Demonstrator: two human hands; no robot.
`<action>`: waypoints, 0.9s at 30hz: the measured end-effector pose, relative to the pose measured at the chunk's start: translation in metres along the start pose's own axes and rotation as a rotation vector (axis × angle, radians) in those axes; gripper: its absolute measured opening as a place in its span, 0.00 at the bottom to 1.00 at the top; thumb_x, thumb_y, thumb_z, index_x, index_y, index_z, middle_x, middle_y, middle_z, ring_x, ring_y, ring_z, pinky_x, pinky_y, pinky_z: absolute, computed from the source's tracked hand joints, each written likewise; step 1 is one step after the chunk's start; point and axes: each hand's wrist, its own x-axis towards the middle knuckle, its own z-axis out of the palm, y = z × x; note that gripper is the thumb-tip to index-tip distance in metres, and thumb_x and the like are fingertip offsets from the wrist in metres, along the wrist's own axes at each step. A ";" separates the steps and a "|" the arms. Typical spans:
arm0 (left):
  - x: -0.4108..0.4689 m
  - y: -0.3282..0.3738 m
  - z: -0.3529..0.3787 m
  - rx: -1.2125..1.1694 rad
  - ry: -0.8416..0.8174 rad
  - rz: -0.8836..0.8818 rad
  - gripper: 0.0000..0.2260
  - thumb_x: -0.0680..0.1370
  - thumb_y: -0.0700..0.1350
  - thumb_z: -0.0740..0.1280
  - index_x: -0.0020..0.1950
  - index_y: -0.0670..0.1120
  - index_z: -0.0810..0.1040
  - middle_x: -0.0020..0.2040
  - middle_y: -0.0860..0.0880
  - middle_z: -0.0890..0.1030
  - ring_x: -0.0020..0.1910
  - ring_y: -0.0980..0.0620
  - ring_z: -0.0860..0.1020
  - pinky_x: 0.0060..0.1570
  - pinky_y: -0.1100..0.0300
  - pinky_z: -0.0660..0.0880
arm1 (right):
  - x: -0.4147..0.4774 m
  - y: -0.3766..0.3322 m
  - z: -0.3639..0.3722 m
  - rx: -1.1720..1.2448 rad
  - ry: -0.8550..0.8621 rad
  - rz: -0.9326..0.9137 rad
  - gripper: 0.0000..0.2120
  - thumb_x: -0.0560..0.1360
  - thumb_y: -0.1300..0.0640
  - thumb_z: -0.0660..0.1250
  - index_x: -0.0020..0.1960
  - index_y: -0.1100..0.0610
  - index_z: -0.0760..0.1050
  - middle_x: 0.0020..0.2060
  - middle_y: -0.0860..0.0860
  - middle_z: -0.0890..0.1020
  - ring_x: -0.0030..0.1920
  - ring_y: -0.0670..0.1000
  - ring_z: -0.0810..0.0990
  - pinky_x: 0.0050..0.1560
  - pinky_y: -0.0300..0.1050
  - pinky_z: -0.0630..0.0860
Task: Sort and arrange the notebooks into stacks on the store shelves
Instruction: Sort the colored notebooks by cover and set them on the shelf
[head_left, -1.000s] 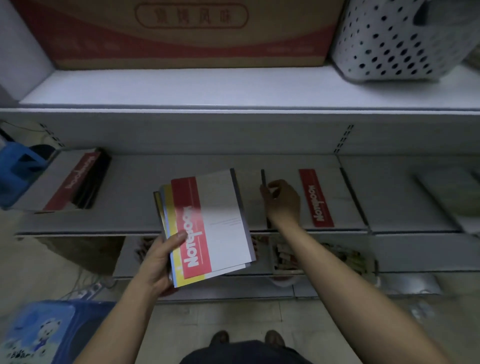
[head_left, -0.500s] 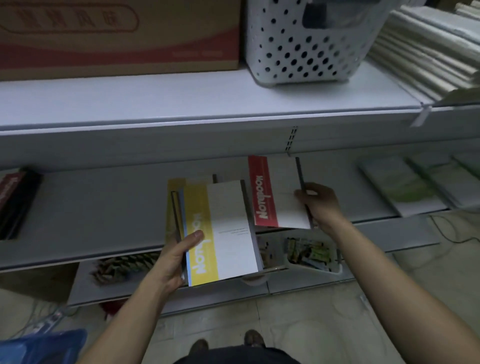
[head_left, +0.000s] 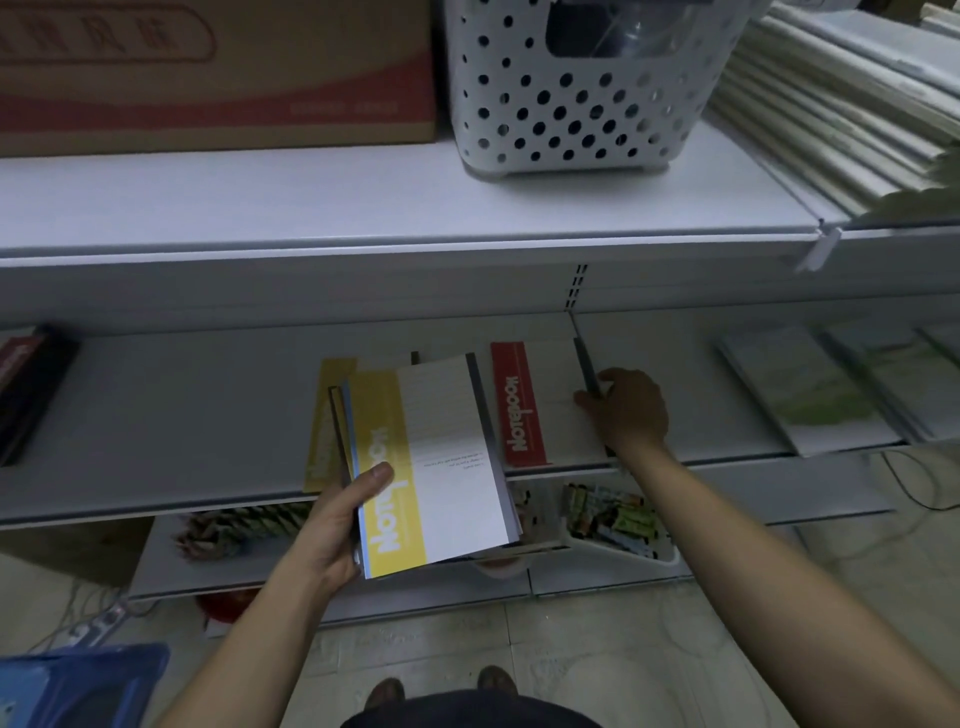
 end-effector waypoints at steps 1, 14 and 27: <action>-0.003 0.002 0.004 0.005 -0.010 -0.004 0.06 0.84 0.38 0.62 0.49 0.46 0.76 0.29 0.56 0.84 0.25 0.60 0.82 0.21 0.65 0.75 | -0.006 -0.003 -0.002 0.022 0.044 -0.011 0.25 0.76 0.41 0.69 0.69 0.53 0.74 0.61 0.54 0.78 0.54 0.54 0.80 0.50 0.46 0.77; 0.007 0.012 -0.057 -0.120 -0.011 0.085 0.11 0.80 0.39 0.63 0.61 0.46 0.78 0.49 0.41 0.87 0.43 0.43 0.87 0.40 0.44 0.85 | -0.129 -0.100 0.026 0.469 -0.246 -0.258 0.08 0.73 0.50 0.75 0.46 0.52 0.78 0.39 0.45 0.82 0.41 0.44 0.80 0.41 0.40 0.76; -0.021 0.036 -0.187 -0.146 0.148 0.076 0.23 0.74 0.42 0.67 0.69 0.37 0.76 0.52 0.35 0.86 0.42 0.38 0.87 0.38 0.44 0.84 | -0.077 -0.154 0.085 0.658 -0.238 -0.048 0.08 0.75 0.56 0.74 0.50 0.58 0.77 0.45 0.52 0.82 0.45 0.51 0.82 0.47 0.51 0.80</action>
